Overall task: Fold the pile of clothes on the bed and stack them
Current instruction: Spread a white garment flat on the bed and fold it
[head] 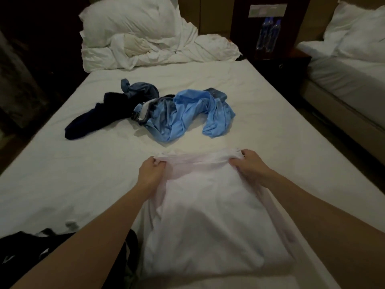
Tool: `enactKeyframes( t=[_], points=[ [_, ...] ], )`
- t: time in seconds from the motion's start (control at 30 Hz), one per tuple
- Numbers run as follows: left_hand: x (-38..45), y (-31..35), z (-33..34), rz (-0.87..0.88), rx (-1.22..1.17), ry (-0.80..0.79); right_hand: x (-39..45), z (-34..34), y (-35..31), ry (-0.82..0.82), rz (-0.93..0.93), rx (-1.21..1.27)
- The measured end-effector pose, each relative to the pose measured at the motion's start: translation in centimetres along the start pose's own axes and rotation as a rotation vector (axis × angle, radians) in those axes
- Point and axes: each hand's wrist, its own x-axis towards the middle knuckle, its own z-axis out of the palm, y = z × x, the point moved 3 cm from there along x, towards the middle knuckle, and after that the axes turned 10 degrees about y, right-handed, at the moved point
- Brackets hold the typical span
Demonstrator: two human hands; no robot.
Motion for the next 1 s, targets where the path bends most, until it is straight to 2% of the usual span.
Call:
enactKeyframes(
  t=[0.1, 0.17, 0.37, 0.53, 0.67, 0.83, 1.0],
  points=[
    [-2.3, 1.9, -3.1, -0.085, -0.195, -0.13, -2.9, -2.2, -2.3, 0.02, -0.002, 0.171],
    [-4.2, 3.3, -5.7, -0.091, -0.273, -0.151, -5.7, -4.0, -4.2, 0.028, -0.038, 0.254],
    [-12.5, 7.4, -12.9, -0.049, -0.449, -0.105, -15.2, -7.9, -7.3, 0.03, -0.158, 0.302],
    [-19.8, 9.1, -17.9, -0.125, -0.654, 0.008, -23.5, -12.8, -8.7, 0.217, -0.236, 0.395],
    [-25.2, 9.4, -21.5, -0.15, -0.81, 0.033, -29.5, -16.6, -9.2, 0.276, -0.314, 0.453],
    [-30.5, 9.2, -25.2, -0.117, -0.888, -0.007, -35.9, -19.6, -9.4, 0.301, -0.342, 0.503],
    [-34.6, 8.5, -28.6, -0.013, -0.888, 0.004, -41.0, -20.9, -9.7, 0.317, -0.345, 0.581]
  ],
)
